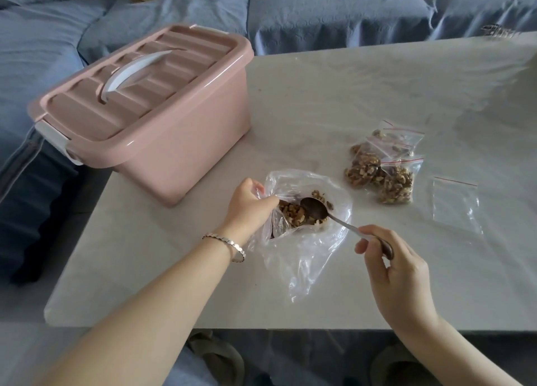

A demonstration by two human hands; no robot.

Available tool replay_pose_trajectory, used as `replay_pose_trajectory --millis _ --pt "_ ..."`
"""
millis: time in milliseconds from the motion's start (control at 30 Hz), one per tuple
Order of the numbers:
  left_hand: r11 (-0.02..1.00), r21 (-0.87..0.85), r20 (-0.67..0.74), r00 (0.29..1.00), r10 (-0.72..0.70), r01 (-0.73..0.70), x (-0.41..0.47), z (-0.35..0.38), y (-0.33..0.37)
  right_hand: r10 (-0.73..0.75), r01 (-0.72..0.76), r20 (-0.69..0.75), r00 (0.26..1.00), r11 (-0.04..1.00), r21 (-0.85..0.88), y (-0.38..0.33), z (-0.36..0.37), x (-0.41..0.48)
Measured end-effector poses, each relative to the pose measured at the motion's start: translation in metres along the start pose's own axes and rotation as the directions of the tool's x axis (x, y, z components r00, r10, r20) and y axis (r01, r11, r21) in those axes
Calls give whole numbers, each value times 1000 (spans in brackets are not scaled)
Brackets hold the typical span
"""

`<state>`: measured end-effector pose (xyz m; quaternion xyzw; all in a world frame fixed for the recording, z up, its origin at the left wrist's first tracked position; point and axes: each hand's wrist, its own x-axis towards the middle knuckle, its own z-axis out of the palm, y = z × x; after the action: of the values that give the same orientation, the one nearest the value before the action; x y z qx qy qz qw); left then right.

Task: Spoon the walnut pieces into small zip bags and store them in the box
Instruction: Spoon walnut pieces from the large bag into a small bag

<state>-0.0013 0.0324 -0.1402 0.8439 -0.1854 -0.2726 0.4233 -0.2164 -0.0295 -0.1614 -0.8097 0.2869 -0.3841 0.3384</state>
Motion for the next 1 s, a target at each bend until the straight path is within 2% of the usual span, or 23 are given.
replay_pose_trajectory --millis 100,300,367,467,567,633,667,767,867,933,1000 --pt "1000 -22 13 1000 -3 3 -3 2 -4 47 -47 12 999 999 3 2 2 -4" --pt "957 -269 -12 993 -117 109 -5 10 -11 264 -268 54 963 959 96 2 5 -12" --pt "950 -289 -10 992 -128 120 -5 9 -12 287 -294 82 954 951 94 0 3 -16" --pt "977 -201 78 996 -53 67 -11 10 -14 434 -441 83 897 877 188 -4 3 -17" --pt "995 -104 104 995 10 1 -18 5 -15 671 -661 137 729 639 393 -6 1 -8" --pt "996 1 56 994 92 -92 -22 -4 -15 735 -724 205 646 504 471 -6 -2 -4" --pt "988 57 20 989 146 -147 -24 -10 -15 747 -735 224 626 469 490 -6 -4 -2" --pt "946 131 -101 946 309 -295 -34 -29 -12 747 -727 227 625 450 519 -6 -11 4" --pt "871 140 -182 852 491 -472 -49 -40 2 725 -702 211 656 483 524 -7 -21 12" --pt "820 135 -187 799 572 -556 -59 -39 15 705 -684 209 677 501 530 -7 -28 18" --pt "803 132 -150 789 595 -581 -65 -32 23 691 -666 199 695 513 542 -10 -36 25"
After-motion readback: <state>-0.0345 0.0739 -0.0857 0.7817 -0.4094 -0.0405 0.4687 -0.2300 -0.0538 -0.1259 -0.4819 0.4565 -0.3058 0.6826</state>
